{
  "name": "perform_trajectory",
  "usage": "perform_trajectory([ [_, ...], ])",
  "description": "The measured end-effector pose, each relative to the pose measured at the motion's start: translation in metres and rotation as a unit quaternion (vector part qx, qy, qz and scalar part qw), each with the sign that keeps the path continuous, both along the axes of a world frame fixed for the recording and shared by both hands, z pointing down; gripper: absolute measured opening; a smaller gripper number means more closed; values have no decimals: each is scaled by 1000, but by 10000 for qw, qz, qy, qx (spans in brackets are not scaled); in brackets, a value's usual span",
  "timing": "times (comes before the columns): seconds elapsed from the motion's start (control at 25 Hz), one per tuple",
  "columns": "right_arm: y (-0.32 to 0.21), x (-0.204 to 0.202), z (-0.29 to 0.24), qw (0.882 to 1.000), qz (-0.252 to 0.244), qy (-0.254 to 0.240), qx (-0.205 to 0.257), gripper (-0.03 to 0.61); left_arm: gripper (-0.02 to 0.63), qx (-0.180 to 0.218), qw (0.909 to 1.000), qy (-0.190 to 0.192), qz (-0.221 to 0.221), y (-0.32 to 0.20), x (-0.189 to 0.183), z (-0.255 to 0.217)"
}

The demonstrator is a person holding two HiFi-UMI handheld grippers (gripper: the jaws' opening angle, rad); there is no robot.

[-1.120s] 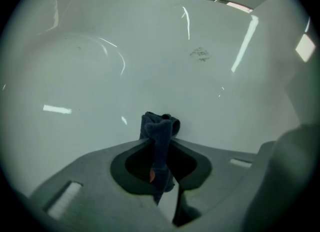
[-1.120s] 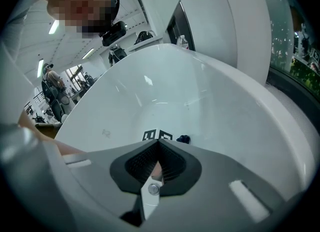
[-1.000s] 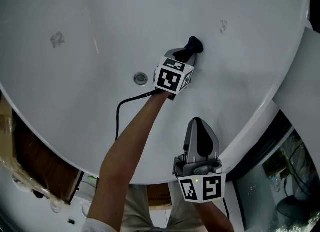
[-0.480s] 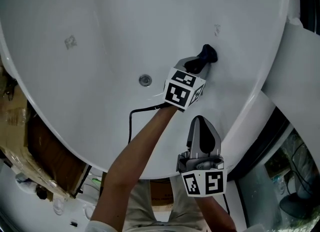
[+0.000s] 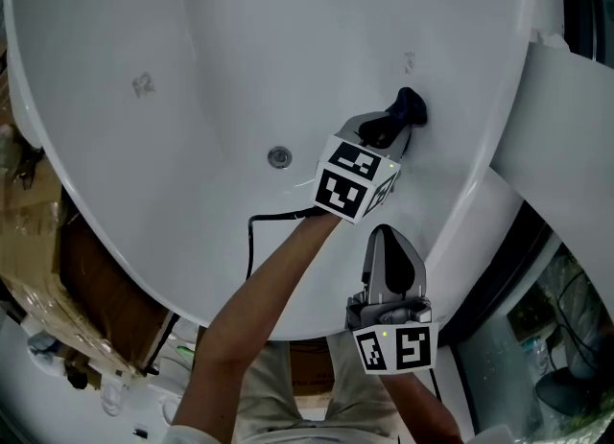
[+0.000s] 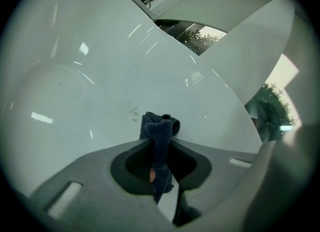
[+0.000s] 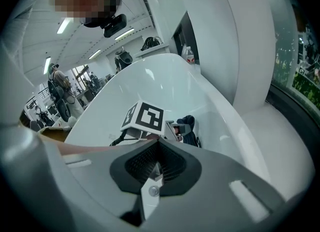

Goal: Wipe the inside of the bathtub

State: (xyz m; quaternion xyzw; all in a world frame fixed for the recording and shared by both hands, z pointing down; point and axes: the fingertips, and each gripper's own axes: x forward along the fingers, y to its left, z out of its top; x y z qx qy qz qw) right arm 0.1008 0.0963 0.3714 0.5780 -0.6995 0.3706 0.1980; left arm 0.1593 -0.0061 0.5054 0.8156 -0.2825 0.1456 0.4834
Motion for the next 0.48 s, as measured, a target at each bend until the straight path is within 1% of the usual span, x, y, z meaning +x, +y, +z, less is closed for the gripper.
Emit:
perform_trajectory([
  [0.32,1,2,-11,9999,42,27,87,6,58,186,9997,161,9,-13,12,-25],
  [0.48,4,4,-12,9999,121,38,52,6,58,295,9994,193,43,-19,15,-37],
])
